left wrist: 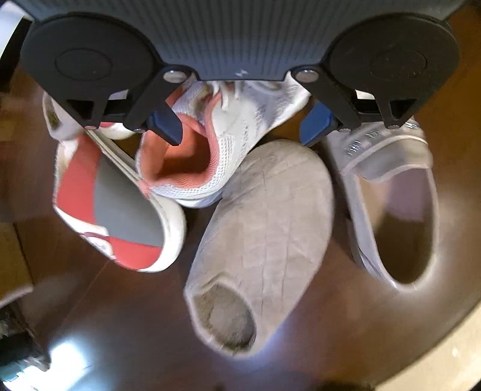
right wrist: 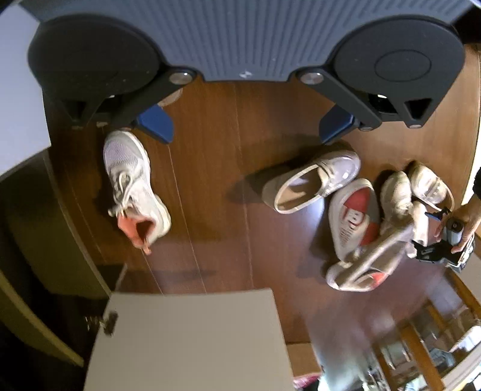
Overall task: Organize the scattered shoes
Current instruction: 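Lift the right gripper away and move the left gripper to the heap, then grasp the second white pink-lined sneaker by its heel with the left gripper, then set the sneaker beside the first one and open the left gripper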
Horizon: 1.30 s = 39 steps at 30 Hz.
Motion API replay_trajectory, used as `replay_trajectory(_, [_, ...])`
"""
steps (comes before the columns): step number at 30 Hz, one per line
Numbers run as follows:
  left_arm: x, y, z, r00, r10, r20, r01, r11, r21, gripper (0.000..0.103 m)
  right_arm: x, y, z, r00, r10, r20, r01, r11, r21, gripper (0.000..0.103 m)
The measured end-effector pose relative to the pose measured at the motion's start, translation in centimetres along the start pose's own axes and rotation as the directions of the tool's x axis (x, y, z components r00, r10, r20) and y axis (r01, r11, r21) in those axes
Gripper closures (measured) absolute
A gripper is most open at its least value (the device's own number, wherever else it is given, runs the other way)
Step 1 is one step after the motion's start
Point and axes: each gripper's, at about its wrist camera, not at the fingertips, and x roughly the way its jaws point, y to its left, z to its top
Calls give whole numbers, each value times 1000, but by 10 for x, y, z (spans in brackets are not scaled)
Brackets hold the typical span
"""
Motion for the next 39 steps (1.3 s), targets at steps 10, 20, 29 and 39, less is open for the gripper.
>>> replay_trajectory(10, [-54, 16, -61, 993, 16, 119, -37, 984, 173, 88, -25, -4, -10, 993, 72, 96, -67, 996, -59, 1])
replay_trajectory(20, [-144, 56, -186, 997, -44, -67, 57, 975, 214, 88, -83, -31, -28, 957, 103, 272, -103, 995, -17, 1])
replay_trajectory(29, [-123, -54, -351, 948, -105, -301, 226, 887, 402, 86, -105, -72, -45, 935, 35, 352, -78, 991, 110, 1])
replay_trajectory(39, [-82, -135, -453, 957, -68, -282, 243, 720, 650, 76, -58, -144, -66, 965, 26, 262, -100, 957, 272, 1])
